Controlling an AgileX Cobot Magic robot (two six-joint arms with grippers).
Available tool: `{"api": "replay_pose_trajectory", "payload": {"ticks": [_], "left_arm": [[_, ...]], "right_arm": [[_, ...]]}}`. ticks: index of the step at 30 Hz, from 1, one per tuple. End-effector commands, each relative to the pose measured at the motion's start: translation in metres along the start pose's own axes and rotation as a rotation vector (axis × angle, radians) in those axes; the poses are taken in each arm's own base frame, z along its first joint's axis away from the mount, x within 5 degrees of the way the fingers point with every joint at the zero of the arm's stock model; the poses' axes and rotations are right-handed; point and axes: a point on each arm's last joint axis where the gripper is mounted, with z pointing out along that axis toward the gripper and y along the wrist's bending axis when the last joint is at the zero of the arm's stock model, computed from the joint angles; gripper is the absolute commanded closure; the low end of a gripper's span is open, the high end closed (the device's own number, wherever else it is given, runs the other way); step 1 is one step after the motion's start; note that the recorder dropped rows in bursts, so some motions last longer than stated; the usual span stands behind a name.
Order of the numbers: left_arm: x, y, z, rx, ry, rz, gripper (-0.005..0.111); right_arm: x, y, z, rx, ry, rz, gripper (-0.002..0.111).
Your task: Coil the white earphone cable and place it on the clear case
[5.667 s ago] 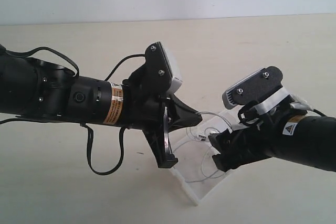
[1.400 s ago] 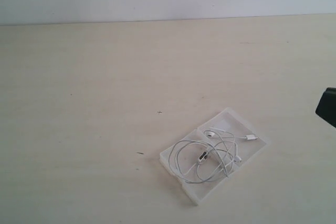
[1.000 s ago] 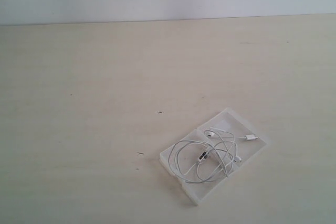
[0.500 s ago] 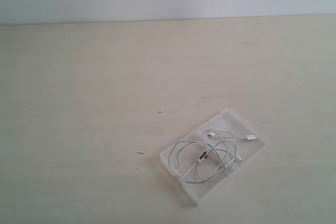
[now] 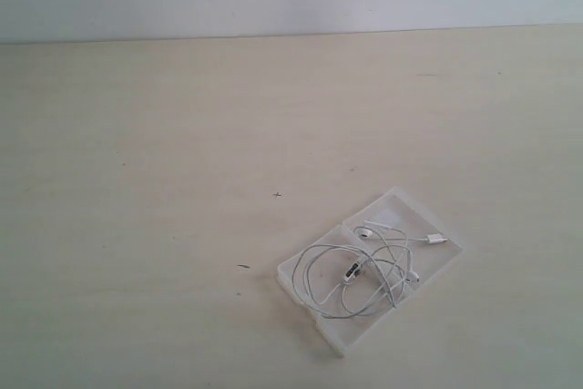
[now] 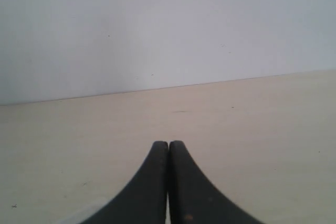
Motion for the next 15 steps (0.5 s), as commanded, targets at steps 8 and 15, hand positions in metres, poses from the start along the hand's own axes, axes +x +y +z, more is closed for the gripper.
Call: {"api": "replay_pose_trajectory", "payload": {"ticks": [8, 15], "left_arm": [[0.0012, -0.0002, -0.0012, -0.002, -0.003, -0.005, 0.107], [0.0007, -0.0026, -0.0013, 0.024, -0.008, -0.013, 0.107]], "right_arm": [[0.001, -0.0007, -0.0002, 0.007, -0.005, -0.004, 0.108], [0.001, -0.0007, -0.0002, 0.007, -0.005, -0.004, 0.108]]}}
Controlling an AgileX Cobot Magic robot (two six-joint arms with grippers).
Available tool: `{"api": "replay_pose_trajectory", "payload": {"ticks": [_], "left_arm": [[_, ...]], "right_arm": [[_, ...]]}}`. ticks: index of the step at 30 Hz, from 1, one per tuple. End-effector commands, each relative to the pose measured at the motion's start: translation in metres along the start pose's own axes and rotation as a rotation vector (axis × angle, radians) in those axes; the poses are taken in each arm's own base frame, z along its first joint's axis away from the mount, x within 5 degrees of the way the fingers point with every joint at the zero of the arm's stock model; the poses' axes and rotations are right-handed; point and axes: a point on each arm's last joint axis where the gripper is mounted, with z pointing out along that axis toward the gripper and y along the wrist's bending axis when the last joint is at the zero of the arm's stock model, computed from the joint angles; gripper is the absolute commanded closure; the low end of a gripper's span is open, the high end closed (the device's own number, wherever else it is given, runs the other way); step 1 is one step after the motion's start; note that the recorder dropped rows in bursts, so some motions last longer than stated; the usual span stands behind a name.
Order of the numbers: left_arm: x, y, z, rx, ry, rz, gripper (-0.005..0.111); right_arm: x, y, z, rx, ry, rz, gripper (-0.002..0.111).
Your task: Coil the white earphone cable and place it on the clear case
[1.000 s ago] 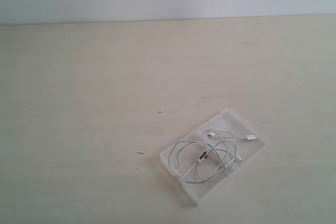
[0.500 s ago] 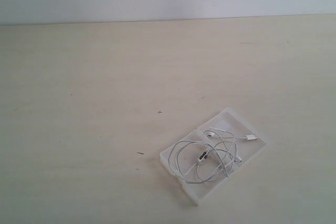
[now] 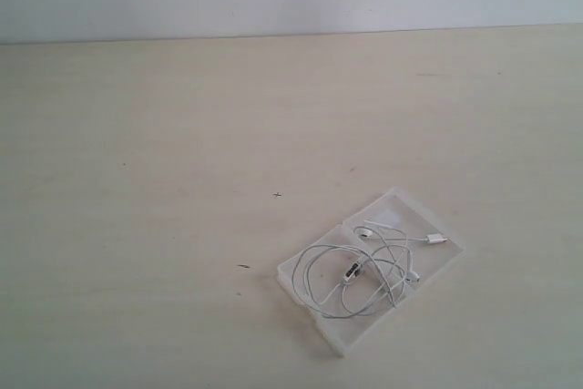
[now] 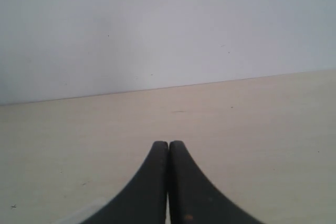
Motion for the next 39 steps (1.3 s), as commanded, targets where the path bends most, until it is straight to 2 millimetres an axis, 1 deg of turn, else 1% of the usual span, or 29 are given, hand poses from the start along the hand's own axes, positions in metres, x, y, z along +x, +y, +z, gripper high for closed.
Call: {"api": "replay_pose_trajectory", "payload": {"ticks": [1, 3, 6, 8, 10, 13, 14, 17, 18, 20, 22, 24, 28, 32, 35, 39], "left_arm": [[0.0, -0.005, -0.001, 0.046, -0.013, -0.013, 0.107], [0.0, -0.006, -0.001, 0.057, -0.016, 0.013, 0.107], [0.0, 0.0, -0.001, -0.001, -0.014, 0.029, 0.107], [0.004, 0.006, -0.001, -0.068, 0.009, 0.014, 0.107], [0.01, 0.016, -0.002, -0.175, 0.043, -0.006, 0.107], [0.03, 0.035, -0.009, -0.378, 0.106, -0.079, 0.107], [0.039, 0.039, -0.012, -0.421, 0.157, -0.057, 0.107], [0.063, 0.041, -0.017, -0.414, 0.281, 0.144, 0.107], [0.071, 0.042, -0.019, -0.421, 0.309, 0.171, 0.107], [0.081, 0.044, -0.023, -0.455, 0.345, 0.18, 0.107], [0.091, 0.047, -0.028, -0.518, 0.373, 0.15, 0.107], [0.09, 0.051, -0.03, -0.593, 0.37, 0.154, 0.107], [0.094, 0.059, -0.038, -0.761, 0.422, 0.116, 0.107], [0.101, 0.063, -0.048, -0.915, 0.494, 0.036, 0.107], [0.105, 0.065, -0.055, -0.995, 0.552, 0.023, 0.107], [0.101, 0.067, -0.056, -1.045, 0.543, 0.089, 0.107]], "right_arm": [[0.001, -0.001, 0.0, 0.006, -0.005, -0.005, 0.108], [0.001, -0.001, 0.0, 0.006, -0.005, -0.005, 0.108], [0.001, -0.001, 0.0, 0.006, -0.005, -0.005, 0.108], [0.001, -0.001, 0.0, 0.006, -0.005, -0.005, 0.108], [0.001, -0.001, 0.0, 0.006, -0.005, -0.005, 0.108], [0.001, -0.001, 0.0, 0.006, -0.005, -0.005, 0.108], [0.001, -0.001, 0.0, 0.006, -0.005, -0.005, 0.108], [0.001, -0.001, 0.0, 0.006, -0.005, -0.005, 0.108], [0.001, -0.001, 0.0, 0.006, -0.005, -0.005, 0.108], [0.001, -0.001, 0.0, 0.006, -0.005, -0.005, 0.108], [0.001, -0.001, 0.0, 0.006, -0.005, -0.005, 0.108], [0.001, -0.001, 0.0, 0.005, -0.005, -0.003, 0.108], [0.001, -0.001, 0.0, 0.005, -0.005, -0.003, 0.108], [0.001, -0.001, 0.0, 0.005, -0.005, -0.003, 0.108], [0.001, -0.001, 0.0, 0.005, -0.005, -0.003, 0.108], [0.001, -0.001, 0.0, 0.005, -0.005, -0.003, 0.108]]}}
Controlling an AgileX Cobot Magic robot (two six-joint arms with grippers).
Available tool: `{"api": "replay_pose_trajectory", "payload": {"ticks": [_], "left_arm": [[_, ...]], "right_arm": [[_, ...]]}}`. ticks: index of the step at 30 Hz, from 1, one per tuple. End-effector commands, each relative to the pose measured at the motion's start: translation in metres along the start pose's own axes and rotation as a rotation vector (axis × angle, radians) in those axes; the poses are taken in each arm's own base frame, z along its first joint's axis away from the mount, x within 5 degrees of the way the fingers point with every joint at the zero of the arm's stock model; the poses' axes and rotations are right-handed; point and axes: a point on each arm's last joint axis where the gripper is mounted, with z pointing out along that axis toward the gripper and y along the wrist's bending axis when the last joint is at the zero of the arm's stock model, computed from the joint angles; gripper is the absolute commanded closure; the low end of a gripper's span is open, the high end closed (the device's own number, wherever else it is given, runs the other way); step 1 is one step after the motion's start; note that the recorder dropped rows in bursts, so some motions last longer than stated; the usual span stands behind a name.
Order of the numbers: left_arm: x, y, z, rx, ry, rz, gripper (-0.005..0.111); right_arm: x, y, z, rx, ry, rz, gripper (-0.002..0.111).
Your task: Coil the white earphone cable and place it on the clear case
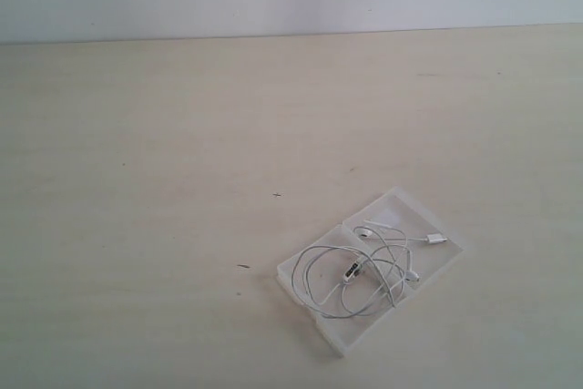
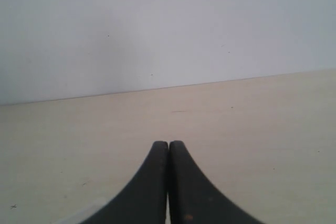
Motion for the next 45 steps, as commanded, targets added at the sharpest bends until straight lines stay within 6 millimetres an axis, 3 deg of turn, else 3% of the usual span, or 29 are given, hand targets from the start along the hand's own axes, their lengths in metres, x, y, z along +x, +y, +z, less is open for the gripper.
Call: {"api": "replay_pose_trajectory", "payload": {"ticks": [1, 45], "left_arm": [[-0.0031, 0.0039, -0.0002, -0.062, -0.041, 0.034, 0.107], [-0.0078, 0.0041, -0.0006, -0.07, -0.093, 0.026, 0.107]], "right_arm": [[0.001, -0.0005, -0.0002, 0.005, -0.005, -0.003, 0.108], [0.0007, -0.0005, -0.0002, 0.005, -0.008, -0.002, 0.108]]}}
